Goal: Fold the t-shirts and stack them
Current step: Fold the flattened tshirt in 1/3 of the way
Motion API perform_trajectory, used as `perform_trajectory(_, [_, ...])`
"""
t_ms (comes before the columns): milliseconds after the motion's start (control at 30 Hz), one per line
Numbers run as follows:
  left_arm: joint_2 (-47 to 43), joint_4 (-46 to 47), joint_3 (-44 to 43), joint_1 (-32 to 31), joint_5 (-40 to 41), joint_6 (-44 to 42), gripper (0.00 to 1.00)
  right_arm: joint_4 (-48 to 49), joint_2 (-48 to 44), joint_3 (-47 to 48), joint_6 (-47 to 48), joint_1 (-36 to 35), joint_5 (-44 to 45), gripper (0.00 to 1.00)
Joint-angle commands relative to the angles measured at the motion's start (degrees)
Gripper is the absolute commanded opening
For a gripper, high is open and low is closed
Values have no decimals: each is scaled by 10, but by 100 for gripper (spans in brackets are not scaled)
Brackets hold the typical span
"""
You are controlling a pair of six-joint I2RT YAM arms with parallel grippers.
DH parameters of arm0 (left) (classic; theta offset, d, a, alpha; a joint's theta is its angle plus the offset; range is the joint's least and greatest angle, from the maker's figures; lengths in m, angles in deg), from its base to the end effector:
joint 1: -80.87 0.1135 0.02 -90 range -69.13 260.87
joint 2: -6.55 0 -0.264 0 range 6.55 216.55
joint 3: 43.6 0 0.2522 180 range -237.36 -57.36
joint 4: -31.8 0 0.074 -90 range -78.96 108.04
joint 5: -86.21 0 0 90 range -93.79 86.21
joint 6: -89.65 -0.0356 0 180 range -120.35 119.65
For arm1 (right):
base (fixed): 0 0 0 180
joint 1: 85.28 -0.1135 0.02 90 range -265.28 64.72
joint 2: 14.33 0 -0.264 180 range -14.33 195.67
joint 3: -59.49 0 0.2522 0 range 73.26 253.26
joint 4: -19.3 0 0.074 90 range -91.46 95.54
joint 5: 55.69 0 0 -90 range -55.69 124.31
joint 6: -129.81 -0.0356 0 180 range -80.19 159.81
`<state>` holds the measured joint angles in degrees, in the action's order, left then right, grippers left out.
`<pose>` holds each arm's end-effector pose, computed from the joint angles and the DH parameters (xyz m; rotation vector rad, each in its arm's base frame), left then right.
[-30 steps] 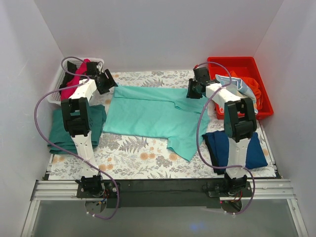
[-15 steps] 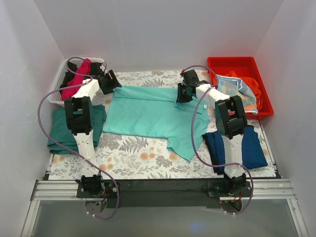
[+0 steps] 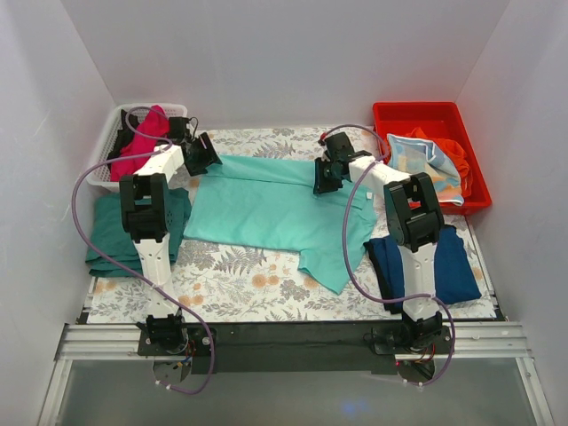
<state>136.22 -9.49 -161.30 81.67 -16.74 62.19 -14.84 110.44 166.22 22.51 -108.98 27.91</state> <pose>0.5003 -0.0010 0.1773 -1.2898 2.2787 -0.7007 0.4356 0.1955 0.1659 -0.1894 2.5201 0.4355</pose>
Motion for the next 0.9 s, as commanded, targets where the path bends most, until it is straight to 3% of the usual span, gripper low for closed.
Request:
perform_trajectory(0, [-20,-33,29,0,44,-6,60,-48,-19,-39,17,-7,-25,28])
perform_trajectory(200, [-23,-35,53,0,68,-9,52,-50,-21,-47,17,-8,-21,27])
perform_trajectory(367, [-12,-74,32,-19,119,-12,23,-57,-15,-46,16,-8,-14,26])
perform_trajectory(600, [2,-154,13,-36,220,-24,0,-64,-19,-55,5,1,12,25])
perform_trajectory(867, [-26,-205,9,-52,317,-23,0,-83,-21,-46,-4,14,41,24])
